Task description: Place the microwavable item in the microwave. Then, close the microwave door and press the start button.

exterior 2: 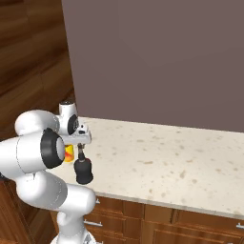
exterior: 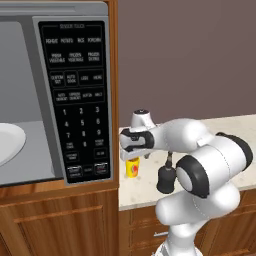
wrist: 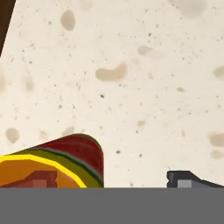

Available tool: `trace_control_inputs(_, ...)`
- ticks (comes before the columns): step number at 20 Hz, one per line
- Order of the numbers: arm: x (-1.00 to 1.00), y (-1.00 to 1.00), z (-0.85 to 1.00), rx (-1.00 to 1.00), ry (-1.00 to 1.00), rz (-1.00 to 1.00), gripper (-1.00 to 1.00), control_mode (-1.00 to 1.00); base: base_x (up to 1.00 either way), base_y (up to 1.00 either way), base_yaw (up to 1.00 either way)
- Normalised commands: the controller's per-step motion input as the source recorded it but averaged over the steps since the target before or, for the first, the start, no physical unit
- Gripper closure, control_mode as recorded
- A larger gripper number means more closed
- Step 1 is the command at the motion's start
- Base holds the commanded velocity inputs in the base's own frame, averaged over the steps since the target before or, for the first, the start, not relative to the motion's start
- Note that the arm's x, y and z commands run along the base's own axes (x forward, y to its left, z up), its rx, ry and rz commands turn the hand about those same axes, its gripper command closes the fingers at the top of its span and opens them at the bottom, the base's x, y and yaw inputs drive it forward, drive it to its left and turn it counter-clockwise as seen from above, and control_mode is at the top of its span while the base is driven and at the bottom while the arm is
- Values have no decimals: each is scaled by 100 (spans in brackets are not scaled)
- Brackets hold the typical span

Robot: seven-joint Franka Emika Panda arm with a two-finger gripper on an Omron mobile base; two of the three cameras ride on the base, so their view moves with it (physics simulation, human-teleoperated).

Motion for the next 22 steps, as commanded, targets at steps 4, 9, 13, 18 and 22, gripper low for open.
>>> trace_control_inputs(4,-6,0,-30,0,-1,0,100,-100,0,0,0)
trace_control_inputs(9,-12,0,-2,0,-10,0,100,-100,0,0,0)
trace_control_inputs(13,-4,0,23,0,-15,-2,100,-100,0,0,0)
trace_control_inputs(18,-3,-6,92,0,-22,0,100,-100,0,0,0)
trace_control_inputs(22,-9,-19,100,0,-17,-3,100,-100,0,0,0)
